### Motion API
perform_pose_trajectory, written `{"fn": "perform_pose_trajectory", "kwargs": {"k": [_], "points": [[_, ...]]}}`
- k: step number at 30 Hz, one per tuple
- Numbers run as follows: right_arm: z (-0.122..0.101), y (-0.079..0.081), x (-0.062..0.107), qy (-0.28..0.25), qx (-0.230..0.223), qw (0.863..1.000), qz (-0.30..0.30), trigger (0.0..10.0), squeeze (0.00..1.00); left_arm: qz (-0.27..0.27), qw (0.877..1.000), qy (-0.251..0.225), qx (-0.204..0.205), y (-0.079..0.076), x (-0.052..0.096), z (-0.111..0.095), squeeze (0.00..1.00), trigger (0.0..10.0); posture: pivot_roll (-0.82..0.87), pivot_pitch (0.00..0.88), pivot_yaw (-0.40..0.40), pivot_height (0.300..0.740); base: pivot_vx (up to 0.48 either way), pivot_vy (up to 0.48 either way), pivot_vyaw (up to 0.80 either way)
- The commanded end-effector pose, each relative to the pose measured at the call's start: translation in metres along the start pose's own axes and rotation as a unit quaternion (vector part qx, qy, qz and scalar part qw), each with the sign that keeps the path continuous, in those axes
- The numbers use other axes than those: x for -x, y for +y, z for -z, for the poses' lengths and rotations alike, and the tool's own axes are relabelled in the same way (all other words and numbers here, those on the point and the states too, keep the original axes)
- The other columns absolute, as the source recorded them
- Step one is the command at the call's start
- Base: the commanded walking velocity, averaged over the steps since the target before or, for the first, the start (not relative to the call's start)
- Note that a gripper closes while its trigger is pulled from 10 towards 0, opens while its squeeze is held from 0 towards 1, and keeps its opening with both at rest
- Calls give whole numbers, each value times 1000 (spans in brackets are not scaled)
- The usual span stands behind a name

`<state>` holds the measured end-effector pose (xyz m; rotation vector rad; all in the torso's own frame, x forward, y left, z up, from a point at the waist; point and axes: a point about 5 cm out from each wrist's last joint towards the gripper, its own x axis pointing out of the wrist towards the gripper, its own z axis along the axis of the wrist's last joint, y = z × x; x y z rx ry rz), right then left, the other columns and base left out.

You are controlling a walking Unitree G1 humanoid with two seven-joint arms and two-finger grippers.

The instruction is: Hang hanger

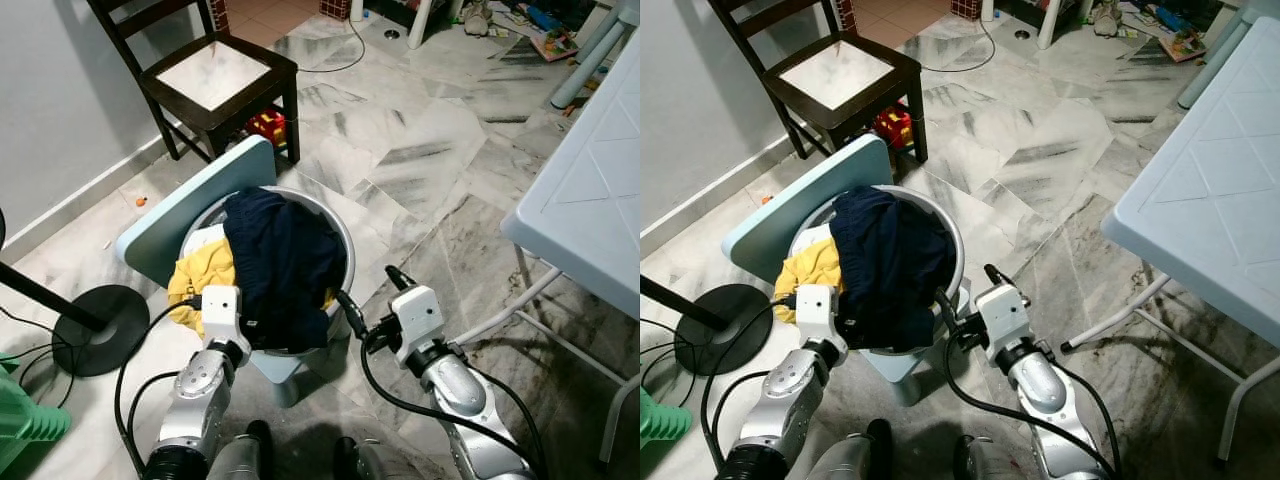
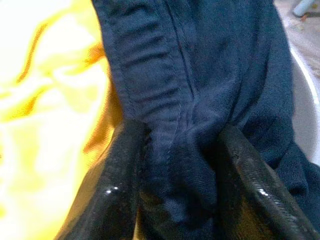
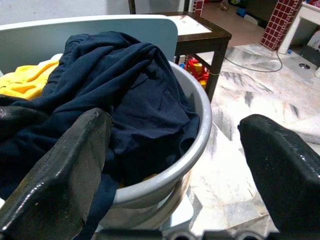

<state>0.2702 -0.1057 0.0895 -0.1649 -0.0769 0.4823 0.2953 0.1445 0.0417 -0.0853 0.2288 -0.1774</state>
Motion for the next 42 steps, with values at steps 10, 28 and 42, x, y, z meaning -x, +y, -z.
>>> {"fn": "perform_pose_trajectory", "kwargs": {"k": [10,28,42], "points": [[6,3,3,11,-3,1000,1,10000,0,-22,999,31,-25,13,8,14,0,0,44,261,-21,740,0,0,0],[8,5,4,14,-7,1000,2,10000,0,9,918,-39,-394,27,3,-22,0,0,49,268,-17,740,0,0,0],[7,6,1,12,-9,1000,-1,10000,0,101,740,-170,-643,-1,0,-47,0,0,57,268,-18,740,0,0,0]]}}
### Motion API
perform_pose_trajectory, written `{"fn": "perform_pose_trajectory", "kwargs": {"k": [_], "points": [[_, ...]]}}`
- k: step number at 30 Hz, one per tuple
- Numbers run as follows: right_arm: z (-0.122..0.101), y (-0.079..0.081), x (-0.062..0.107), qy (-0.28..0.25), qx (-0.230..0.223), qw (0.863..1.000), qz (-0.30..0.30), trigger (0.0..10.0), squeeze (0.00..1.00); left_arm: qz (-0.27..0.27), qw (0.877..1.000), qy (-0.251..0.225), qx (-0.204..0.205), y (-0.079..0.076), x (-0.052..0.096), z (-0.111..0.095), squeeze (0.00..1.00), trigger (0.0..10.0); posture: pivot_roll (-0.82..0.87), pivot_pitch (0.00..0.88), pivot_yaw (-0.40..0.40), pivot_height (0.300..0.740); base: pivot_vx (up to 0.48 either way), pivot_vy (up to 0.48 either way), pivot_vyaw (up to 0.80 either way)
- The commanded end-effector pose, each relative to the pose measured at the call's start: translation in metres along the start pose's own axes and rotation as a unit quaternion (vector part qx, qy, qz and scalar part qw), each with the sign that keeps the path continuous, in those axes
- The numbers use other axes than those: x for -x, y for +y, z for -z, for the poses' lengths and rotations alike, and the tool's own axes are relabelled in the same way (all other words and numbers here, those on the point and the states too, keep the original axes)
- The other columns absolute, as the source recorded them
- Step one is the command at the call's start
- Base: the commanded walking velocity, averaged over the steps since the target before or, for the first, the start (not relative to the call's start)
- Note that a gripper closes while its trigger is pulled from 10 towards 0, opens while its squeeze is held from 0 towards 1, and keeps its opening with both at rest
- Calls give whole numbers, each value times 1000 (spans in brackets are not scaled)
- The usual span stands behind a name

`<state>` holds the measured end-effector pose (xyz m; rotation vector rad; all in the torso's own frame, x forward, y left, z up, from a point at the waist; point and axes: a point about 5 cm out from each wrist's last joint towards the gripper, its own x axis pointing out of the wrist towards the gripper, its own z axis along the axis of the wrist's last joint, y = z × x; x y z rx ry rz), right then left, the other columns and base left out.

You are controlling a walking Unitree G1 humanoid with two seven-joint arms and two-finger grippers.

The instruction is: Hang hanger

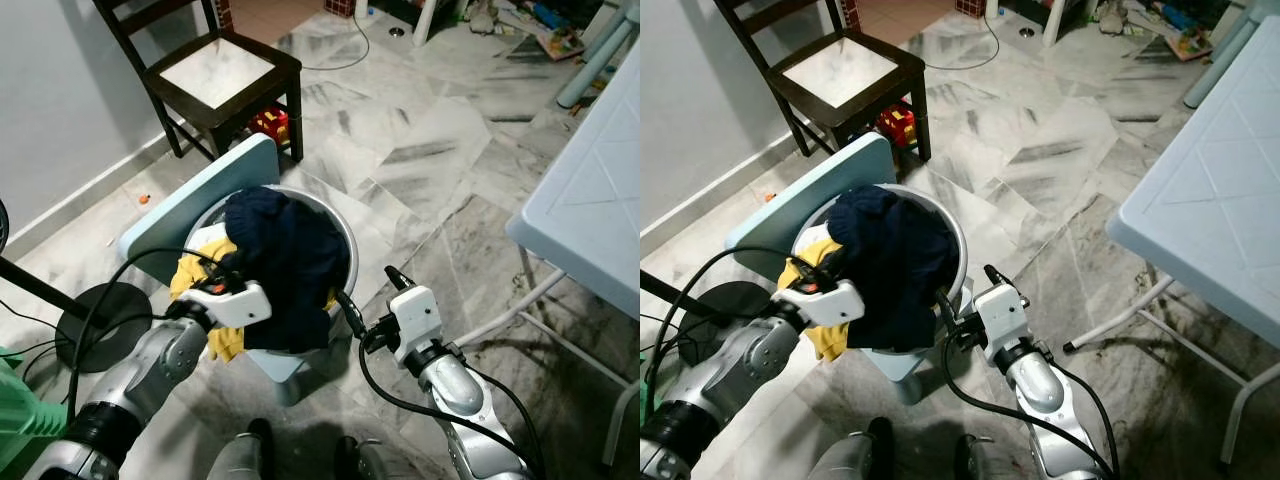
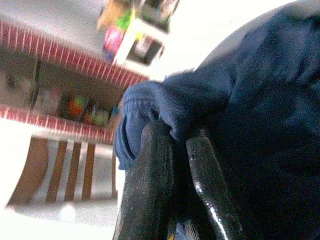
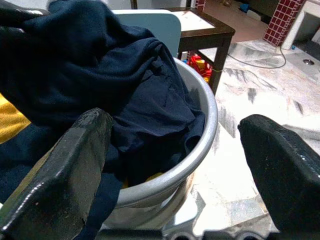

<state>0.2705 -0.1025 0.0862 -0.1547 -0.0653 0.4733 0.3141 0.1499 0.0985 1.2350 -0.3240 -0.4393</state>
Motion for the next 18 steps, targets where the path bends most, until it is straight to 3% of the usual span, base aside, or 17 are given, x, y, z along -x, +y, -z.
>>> {"fn": "perform_pose_trajectory", "kwargs": {"k": [1,5,8,9,10,12,13,14,15,16,17,18], "points": [[4,3,2,7,-3,1000,-5,10000,0,44,999,-23,-7,-19,5,-5,0,0,57,268,-18,740,0,0,0],[4,2,2,6,-1,1000,-6,10000,0,131,991,-36,-1,-47,15,-4,0,0,49,269,-27,740,0,0,0],[4,0,3,8,0,1000,-4,10000,0,124,992,2,34,-52,20,6,0,0,44,271,-29,740,0,0,0],[4,0,3,8,0,1000,-4,10000,0,113,992,16,47,-51,21,9,0,1059,43,271,-31,740,0,0,0],[4,-1,3,9,1,1000,-4,10000,0,65,992,56,97,-46,20,16,0,10000,42,271,-33,740,0,0,0],[5,0,4,9,0,1000,-5,10000,0,18,985,86,148,-41,21,19,0,10000,43,271,-35,740,0,0,0],[5,0,4,9,0,1000,-5,10000,0,-7,977,105,186,-39,22,22,0,10000,44,272,-36,740,0,0,0],[5,1,4,9,0,1000,-6,10000,0,-46,959,136,244,-38,24,27,0,10000,44,272,-36,740,0,0,0],[5,2,4,9,-1,1000,-8,10000,0,-66,952,140,263,-37,25,27,439,10000,48,273,-38,740,0,0,0],[5,2,4,9,0,1000,-9,10000,0,-78,946,143,281,-37,25,27,1000,10000,48,273,-38,740,0,0,0],[5,2,4,9,0,1000,-9,10000,0,-87,940,146,294,-36,26,27,1000,10000,48,273,-38,740,0,0,0],[5,2,3,9,0,1000,-10,10000,0,-105,924,158,332,-37,27,27,1000,10000,54,273,-41,740,0,0,0]]}}
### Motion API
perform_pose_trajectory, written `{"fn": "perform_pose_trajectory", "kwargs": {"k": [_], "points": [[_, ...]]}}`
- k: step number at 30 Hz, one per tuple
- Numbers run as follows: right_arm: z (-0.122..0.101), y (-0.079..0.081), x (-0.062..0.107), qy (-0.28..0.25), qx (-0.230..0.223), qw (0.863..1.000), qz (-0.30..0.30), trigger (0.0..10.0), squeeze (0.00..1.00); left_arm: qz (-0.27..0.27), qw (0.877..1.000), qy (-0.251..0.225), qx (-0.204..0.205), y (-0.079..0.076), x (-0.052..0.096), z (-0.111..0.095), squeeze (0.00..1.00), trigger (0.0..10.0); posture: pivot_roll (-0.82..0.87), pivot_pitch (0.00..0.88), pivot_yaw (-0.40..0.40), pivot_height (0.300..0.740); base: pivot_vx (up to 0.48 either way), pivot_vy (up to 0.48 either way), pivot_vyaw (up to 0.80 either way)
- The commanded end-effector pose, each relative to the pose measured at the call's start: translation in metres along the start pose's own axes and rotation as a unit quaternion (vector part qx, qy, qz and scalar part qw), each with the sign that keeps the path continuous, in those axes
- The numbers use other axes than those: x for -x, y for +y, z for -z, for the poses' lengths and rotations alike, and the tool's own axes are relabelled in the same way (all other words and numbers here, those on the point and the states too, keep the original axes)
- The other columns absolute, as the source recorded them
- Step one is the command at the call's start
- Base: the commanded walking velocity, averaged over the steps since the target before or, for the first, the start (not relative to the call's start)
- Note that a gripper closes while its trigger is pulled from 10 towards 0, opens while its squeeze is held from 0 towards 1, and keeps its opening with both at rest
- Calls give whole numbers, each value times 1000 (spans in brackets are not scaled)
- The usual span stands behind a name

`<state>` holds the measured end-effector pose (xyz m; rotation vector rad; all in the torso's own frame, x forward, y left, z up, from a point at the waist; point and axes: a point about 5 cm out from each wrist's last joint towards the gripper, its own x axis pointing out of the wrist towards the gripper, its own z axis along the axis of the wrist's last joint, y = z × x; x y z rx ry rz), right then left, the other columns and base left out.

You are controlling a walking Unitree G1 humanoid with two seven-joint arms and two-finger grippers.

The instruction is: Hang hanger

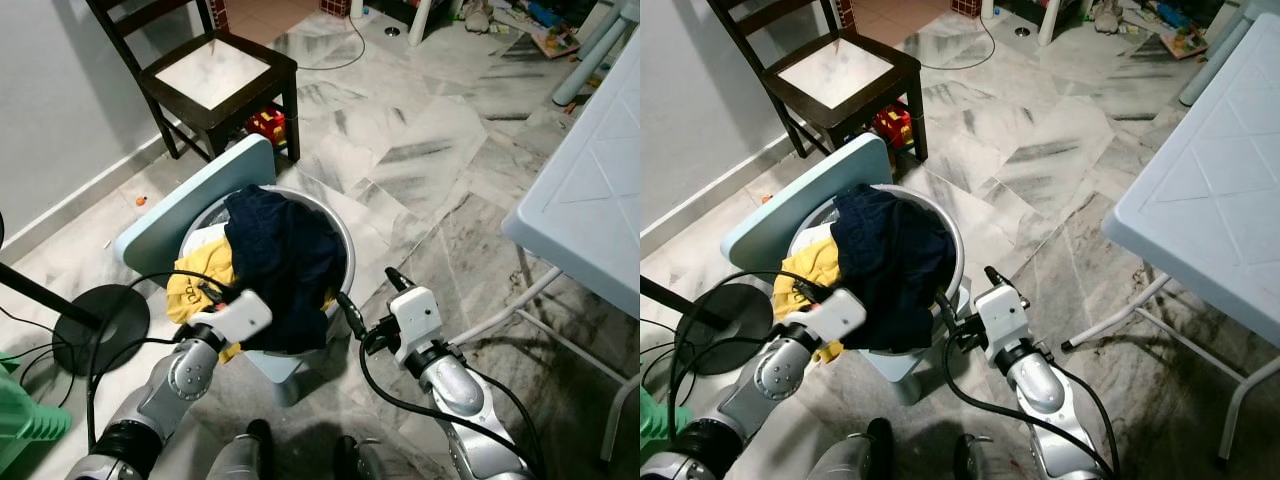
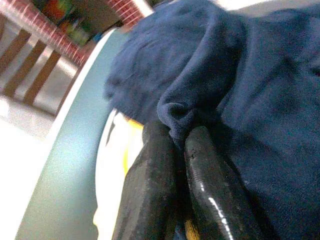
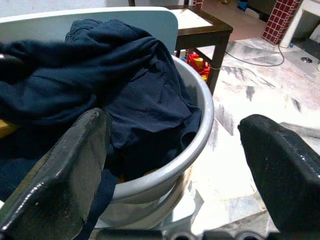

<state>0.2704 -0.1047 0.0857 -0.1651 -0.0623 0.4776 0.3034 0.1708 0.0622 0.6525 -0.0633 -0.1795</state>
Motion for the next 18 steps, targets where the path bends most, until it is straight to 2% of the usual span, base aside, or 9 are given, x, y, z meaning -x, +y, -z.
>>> {"fn": "perform_pose_trajectory", "kwargs": {"k": [1,2,4,5,8,11,14,16,18], "points": [[4,4,2,7,-5,1000,-8,10000,0,-16,999,27,38,-1,7,8,1000,10000,54,273,-41,740,0,0,0],[4,4,2,6,-5,1000,-9,10000,0,-32,995,39,85,-2,9,9,1000,10000,55,274,-43,740,0,0,0],[4,4,1,6,-4,1000,-10,10000,0,-45,989,44,137,-2,11,6,1000,10000,57,273,-45,740,0,0,0],[4,3,0,6,-4,1000,-11,10000,0,-57,981,45,179,-1,12,2,1000,10000,61,274,-48,740,0,0,0],[3,4,0,6,-4,1000,-14,10000,0,-70,969,41,233,0,13,-5,1000,10000,63,274,-52,740,0,0,0],[4,4,0,6,-4,1000,-16,10000,0,-71,965,34,249,1,13,-10,1000,10000,66,275,-55,740,0,0,0],[3,6,-2,5,-4,1000,-22,10000,0,-63,958,10,280,2,9,-29,1000,10000,69,274,-57,740,0,0,0],[3,6,-3,5,-3,1000,-23,10000,0,-62,941,23,331,0,7,-33,1000,10000,71,275,-57,740,0,0,0],[2,6,-4,4,-3,1000,-24,10000,0,-30,931,13,363,-6,5,-46,1000,10000,71,274,-56,740,0,0,0]]}}
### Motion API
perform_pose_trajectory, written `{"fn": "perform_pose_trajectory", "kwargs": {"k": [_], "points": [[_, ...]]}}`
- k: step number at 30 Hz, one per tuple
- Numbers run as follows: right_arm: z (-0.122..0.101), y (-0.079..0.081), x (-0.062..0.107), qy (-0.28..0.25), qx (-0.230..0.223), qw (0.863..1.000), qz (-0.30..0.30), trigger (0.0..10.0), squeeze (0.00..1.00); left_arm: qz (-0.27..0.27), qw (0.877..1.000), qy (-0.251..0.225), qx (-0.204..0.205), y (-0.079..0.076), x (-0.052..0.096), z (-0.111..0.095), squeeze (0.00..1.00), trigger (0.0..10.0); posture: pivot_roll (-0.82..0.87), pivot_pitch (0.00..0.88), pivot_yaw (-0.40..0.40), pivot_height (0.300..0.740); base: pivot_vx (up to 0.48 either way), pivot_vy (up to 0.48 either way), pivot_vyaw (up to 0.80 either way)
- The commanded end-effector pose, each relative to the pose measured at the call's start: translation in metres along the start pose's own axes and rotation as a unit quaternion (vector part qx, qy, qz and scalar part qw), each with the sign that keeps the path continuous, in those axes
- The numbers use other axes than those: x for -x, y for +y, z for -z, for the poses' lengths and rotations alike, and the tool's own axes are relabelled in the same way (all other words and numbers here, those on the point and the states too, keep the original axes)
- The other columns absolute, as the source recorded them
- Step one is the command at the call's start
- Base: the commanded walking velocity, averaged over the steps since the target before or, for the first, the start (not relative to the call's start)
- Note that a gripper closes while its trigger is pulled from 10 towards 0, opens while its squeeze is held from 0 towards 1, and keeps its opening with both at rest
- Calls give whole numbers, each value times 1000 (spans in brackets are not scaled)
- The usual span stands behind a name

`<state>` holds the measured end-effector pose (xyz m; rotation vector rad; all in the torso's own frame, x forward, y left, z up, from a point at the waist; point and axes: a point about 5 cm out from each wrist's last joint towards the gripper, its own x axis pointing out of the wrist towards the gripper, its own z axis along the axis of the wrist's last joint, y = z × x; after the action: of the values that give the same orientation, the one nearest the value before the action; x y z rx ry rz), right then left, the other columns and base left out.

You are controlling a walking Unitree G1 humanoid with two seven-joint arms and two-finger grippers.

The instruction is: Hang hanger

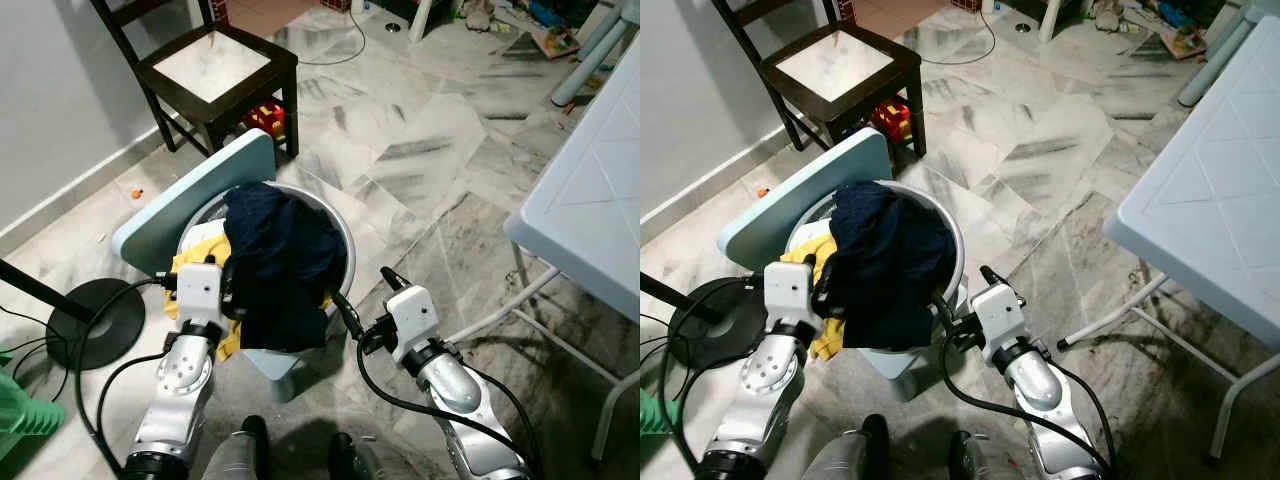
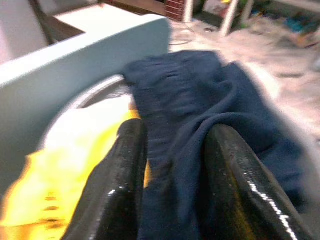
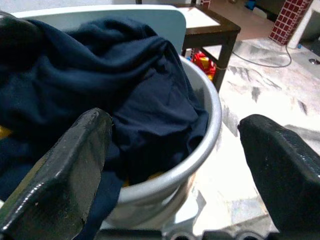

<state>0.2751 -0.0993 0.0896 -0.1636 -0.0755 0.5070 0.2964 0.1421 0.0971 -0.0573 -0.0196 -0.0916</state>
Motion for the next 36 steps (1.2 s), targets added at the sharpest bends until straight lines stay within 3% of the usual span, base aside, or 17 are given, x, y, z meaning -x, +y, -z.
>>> {"fn": "perform_pose_trajectory", "kwargs": {"k": [1,2,4,9,12,14,15,16,17,19,21,23,26,28,30,32,36], "points": [[6,5,3,12,-4,1000,-10,10000,0,14,1000,16,16,-3,4,2,1000,10000,71,274,-56,740,0,0,0],[6,5,3,11,-4,1000,-11,10000,0,45,998,17,48,-13,5,-4,1000,10000,72,274,-55,740,0,0,0],[7,5,3,11,-5,1000,-11,10000,0,97,995,5,13,-23,8,-8,1000,10000,73,273,-52,740,0,0,0],[7,7,3,10,-6,1000,-10,10000,0,96,995,34,-20,-18,12,2,1000,10000,70,273,-44,740,0,0,0],[7,8,3,10,-7,1000,-7,10000,0,125,986,83,-67,-15,21,9,1000,10000,72,275,-36,740,0,0,0],[7,8,3,10,-8,1000,-7,10000,0,129,986,91,-55,-15,24,10,1000,10000,72,274,-35,740,0,0,0],[8,8,4,10,-8,1000,-7,10000,0,124,988,94,-16,-14,26,9,1000,10000,72,274,-33,740,0,0,0],[8,9,4,10,-9,1000,-7,10000,0,121,986,100,52,-13,30,8,1000,10000,75,274,-33,740,0,0,0],[8,9,4,10,-9,1000,-7,10000,0,121,986,100,52,-13,30,8,1000,10000,75,274,-33,740,0,0,0],[8,10,3,11,-9,1000,-8,10000,0,100,978,113,143,-6,33,8,1000,10000,79,272,-36,740,0,0,0],[8,11,2,10,-8,1000,-14,10000,0,59,972,110,199,8,30,5,1000,10000,81,271,-39,740,0,0,0],[8,12,2,9,-8,1000,-17,10000,0,42,967,108,225,11,29,1,1000,10000,88,273,-43,740,0,0,0],[7,12,0,8,-7,1000,-21,10000,0,13,951,111,289,13,28,-4,1000,10000,91,272,-46,740,0,0,0],[6,13,-1,7,-5,1000,-27,10000,0,-27,928,109,354,14,28,-6,1000,10000,92,270,-46,740,0,0,0],[6,14,-3,5,-2,999,-35,10000,0,-53,909,116,397,14,30,-7,1000,10000,96,269,-46,740,0,0,0],[4,16,-6,3,1,999,-41,10000,0,-64,897,127,418,13,33,-3,1000,10000,100,270,-46,740,0,0,0],[2,16,-9,0,2,999,-42,10000,0,-78,888,152,426,12,37,5,1000,10000,101,279,-45,740,0,0,0]]}}
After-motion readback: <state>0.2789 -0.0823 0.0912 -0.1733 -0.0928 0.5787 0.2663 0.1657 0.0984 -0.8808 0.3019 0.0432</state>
